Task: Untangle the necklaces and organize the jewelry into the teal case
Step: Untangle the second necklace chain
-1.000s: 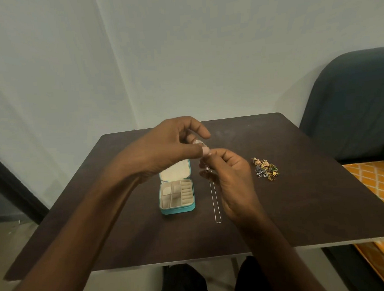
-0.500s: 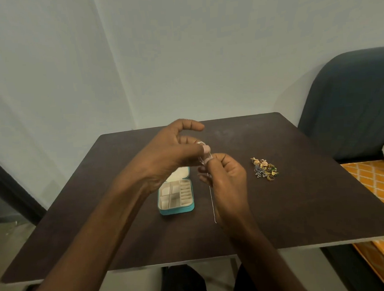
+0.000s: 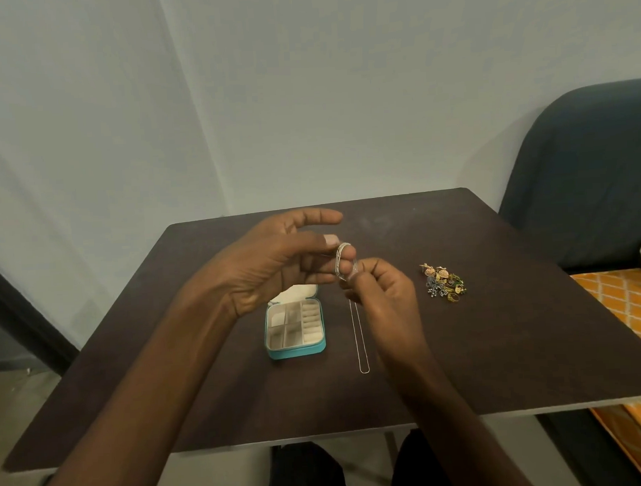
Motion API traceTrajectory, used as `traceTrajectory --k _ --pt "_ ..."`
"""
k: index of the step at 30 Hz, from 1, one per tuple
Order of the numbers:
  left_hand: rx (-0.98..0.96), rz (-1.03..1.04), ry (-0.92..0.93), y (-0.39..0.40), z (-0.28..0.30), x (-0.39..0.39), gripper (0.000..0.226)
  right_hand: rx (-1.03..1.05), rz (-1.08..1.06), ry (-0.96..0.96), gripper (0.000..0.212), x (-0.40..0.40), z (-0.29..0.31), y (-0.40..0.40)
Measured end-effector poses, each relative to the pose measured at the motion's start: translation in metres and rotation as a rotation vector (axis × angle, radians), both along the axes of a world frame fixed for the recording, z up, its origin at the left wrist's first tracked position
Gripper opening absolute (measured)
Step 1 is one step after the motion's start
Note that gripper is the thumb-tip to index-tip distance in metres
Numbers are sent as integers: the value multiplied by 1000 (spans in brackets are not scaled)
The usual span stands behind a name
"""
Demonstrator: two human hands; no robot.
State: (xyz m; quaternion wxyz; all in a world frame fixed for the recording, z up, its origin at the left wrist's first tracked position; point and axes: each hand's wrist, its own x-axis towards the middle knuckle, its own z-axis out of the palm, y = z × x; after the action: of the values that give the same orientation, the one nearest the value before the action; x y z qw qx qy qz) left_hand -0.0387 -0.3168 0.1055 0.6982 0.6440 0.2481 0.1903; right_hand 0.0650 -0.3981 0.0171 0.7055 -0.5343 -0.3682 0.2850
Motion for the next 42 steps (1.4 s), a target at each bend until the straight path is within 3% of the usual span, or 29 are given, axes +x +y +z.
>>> traceTrajectory --k 7,13,16,27,36,42 --pt "409 3 159 -13 -3 6 28 -35 4 123 22 -3 -7 8" --pt "535 14 191 -17 -6 9 23 30 48 363 12 -5 -5 11" --pt "540 20 198 -17 -7 10 23 52 53 413 1 -6 -3 10" --pt "580 55 186 -16 -6 14 21 142 49 309 11 -4 -5 6" --pt "654 48 222 -16 -6 14 19 74 60 253 24 -5 -5 2" --pt "546 59 214 -17 -5 13 11 28 45 309 23 -5 -8 2"
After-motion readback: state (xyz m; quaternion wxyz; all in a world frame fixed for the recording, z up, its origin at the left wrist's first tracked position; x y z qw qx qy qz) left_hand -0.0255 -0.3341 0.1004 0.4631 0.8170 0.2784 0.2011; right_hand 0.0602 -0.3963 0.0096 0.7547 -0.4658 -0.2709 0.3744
